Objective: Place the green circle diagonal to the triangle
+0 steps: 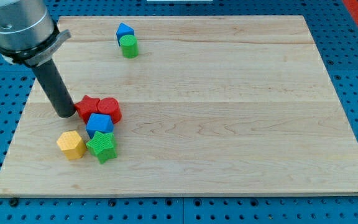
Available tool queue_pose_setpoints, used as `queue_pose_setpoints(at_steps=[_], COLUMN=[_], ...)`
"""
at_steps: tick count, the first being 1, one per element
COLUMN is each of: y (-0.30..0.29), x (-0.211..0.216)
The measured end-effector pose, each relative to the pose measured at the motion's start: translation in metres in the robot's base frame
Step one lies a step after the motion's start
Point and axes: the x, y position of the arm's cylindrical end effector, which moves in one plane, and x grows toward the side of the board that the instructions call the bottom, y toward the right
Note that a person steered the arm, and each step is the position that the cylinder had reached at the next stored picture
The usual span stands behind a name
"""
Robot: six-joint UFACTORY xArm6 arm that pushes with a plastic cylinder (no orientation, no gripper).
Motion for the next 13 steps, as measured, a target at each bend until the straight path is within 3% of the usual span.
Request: queue_pose_setpoints(at_steps=[2, 3, 4, 6, 7, 8, 10, 12, 13], y=[0.005, 0.004, 0.047, 0.236, 0.218, 0.157, 0.057, 0.049, 0.004], x=[0.0, -0.041, -0.097, -0.113, -0.182, -0.203, -0.156, -0.13, -0.113])
